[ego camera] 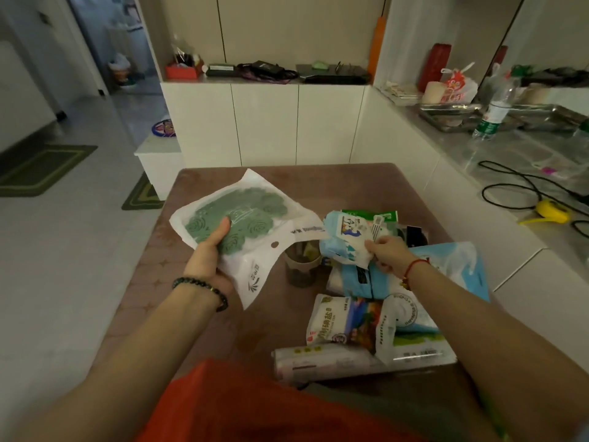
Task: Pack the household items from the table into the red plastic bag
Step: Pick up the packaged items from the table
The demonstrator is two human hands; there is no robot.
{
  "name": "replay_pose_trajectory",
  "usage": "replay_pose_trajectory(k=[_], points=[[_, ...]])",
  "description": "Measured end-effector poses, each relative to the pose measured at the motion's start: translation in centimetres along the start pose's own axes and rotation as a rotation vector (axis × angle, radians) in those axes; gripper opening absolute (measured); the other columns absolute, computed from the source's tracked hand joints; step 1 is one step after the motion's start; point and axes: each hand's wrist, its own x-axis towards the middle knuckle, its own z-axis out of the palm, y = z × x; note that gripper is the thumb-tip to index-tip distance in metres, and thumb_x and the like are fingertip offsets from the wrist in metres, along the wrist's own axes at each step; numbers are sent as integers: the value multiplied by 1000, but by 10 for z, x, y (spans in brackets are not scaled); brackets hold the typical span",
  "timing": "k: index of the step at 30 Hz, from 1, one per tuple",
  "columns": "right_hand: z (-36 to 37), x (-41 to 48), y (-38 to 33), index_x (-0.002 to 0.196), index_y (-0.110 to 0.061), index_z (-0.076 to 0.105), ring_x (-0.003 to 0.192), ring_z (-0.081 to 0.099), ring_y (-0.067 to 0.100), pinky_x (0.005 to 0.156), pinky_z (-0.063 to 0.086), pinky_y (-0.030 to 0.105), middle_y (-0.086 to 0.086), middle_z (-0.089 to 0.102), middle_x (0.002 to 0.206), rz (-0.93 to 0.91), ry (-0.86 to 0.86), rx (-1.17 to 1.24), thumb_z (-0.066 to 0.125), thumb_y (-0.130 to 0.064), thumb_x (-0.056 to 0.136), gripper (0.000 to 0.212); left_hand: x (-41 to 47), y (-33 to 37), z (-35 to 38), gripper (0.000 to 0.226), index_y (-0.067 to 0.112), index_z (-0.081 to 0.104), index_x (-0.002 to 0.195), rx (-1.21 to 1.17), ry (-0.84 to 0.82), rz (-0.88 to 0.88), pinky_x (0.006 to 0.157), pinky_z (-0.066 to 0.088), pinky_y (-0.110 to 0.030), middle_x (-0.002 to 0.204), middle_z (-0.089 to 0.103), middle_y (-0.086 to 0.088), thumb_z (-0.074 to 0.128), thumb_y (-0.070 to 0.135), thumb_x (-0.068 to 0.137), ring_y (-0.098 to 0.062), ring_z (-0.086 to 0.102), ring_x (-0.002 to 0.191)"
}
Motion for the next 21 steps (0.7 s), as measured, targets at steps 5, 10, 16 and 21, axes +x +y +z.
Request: replay_pose_trajectory(k=[5,10,16,21], points=[[6,-15,-30,103,-1,58,86,54,28,73,49,37,15,55,95,-83,42,344,44,-13,95,20,-26,2,4,14,11,63,87,40,64,-33,41,56,-29,57,73,-4,54,20,89,-17,70,49],[-32,-73,-78,84,-9,56,89,58,27,68,52,37,14,58,103,-275,1,639,44,-11,96,17,-60,-2,2,11,5,61,89,106,199,-30,38,52,-20,62,73,-6,58,15,87,-13,67,44],[-71,-195,-68,65,-21,52,62,62,2,60,55,22,-13,63,62,-728,-309,753,43,-14,95,32,-127,-32,30,43,6,55,124,187,32,73,73,59,-37,118,64,-15,52,31,89,-26,64,94],[-50,-269,-17,60,-33,53,71,57,-3,64,47,14,-20,59,76,-930,-228,451,48,-22,87,29,-190,-50,30,67,25,63,111,161,-152,97,87,55,-42,114,69,-6,38,70,68,-23,67,101]])
